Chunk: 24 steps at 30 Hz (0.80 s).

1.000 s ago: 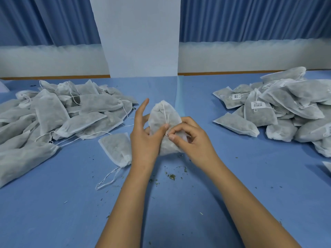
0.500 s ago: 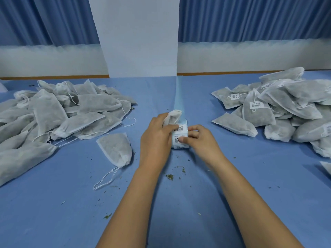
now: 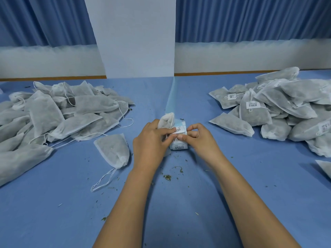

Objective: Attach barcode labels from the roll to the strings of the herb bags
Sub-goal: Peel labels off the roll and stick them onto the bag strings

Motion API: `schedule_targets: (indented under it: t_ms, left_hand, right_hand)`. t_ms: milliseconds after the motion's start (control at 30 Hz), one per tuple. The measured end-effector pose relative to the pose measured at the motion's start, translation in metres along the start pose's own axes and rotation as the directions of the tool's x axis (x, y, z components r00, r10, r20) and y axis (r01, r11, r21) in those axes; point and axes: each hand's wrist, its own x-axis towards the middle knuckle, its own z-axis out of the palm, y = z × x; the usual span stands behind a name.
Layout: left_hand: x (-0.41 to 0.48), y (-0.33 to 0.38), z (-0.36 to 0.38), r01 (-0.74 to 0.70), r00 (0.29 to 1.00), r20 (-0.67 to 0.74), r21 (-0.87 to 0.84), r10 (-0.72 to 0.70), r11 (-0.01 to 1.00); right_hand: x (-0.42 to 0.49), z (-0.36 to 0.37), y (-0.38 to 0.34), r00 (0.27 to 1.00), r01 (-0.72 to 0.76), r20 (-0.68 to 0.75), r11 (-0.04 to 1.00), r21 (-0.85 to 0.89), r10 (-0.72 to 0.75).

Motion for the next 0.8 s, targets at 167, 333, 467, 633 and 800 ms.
schedule_targets:
  t_ms: [167, 333, 467, 633, 800]
  left_hand:
    - [0.002, 0.004, 0.0, 0.25, 0.963, 0.011, -0.409, -0.269, 0.878]
    - [0.005, -0.001, -0.017, 0.279, 0.843, -0.167, -0.678, -0.512, 0.68]
    - [0.001, 0.002, -0.019, 0.242, 0.852, -0.17, -0.71, -0.494, 0.662]
    - [-0.007, 0.007, -0.012, 0.038, 0.943, -0.274, -0.469, -0.186, 0.883]
    - [-0.01, 0.006, -0.006, -0.222, 0.886, -0.428, -0.049, 0.181, 0.974]
  right_hand:
    - [0.002, -0.002, 0.0, 0.999, -0.001, 0.034, 0.999, -0.037, 0.002]
    - [0.012, -0.002, 0.001, 0.997, -0.04, -0.074, 0.998, -0.053, 0.036]
    - [0.02, -0.001, -0.001, 0.972, -0.039, -0.234, 0.999, -0.016, 0.034]
    - [0.008, 0.001, -0.009, 0.92, 0.106, -0.353, 0.974, -0.199, -0.172]
    - [-0.016, 0.006, -0.029, 0.974, 0.171, -0.164, 0.983, 0.067, -0.158]
